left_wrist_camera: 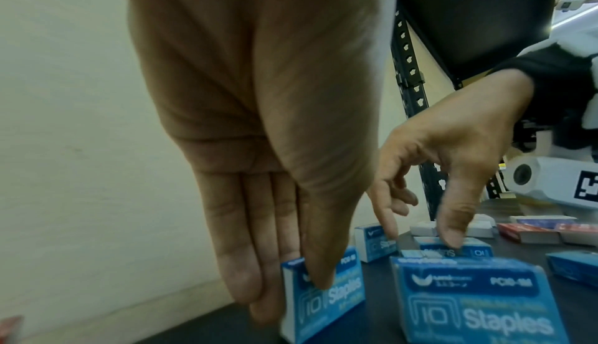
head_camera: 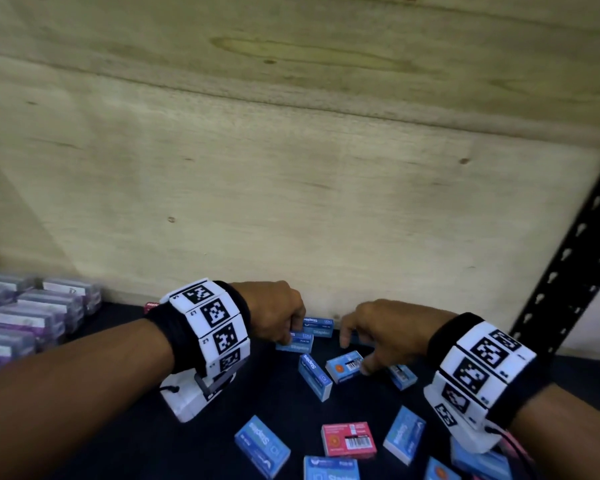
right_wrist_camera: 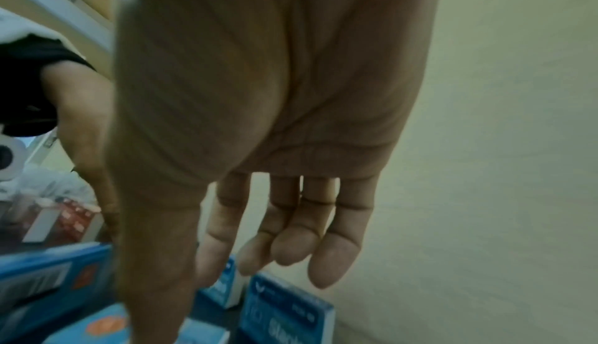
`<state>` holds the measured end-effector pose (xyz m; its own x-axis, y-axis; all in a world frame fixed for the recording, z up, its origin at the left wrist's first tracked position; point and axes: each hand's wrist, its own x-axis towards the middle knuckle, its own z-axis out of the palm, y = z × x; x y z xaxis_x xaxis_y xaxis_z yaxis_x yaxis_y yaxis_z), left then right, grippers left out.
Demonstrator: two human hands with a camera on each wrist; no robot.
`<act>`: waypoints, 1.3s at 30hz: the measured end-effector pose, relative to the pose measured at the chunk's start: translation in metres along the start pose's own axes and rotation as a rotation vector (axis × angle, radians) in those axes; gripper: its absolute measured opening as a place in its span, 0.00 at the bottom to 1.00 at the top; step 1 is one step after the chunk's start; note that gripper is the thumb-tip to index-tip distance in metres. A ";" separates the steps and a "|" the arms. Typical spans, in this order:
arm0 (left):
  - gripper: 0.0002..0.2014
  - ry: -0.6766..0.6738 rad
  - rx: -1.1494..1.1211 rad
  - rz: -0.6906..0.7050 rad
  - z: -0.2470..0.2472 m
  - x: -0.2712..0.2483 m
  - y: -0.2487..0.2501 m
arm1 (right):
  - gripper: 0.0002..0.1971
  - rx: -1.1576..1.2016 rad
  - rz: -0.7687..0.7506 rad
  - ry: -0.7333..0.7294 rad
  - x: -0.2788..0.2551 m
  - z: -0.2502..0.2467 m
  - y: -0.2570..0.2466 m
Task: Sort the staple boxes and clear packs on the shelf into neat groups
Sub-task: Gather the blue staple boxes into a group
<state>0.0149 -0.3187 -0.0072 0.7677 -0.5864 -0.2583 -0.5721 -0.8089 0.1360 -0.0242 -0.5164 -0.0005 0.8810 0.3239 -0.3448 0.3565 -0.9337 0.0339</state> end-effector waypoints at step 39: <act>0.15 -0.040 0.151 0.211 0.000 -0.015 0.028 | 0.10 0.130 0.203 0.105 -0.021 0.011 0.039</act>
<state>-0.0125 -0.3327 -0.0001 0.6168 -0.7368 -0.2770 -0.7571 -0.6516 0.0471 -0.0319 -0.5616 -0.0018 0.9604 0.1356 -0.2435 0.1322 -0.9908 -0.0303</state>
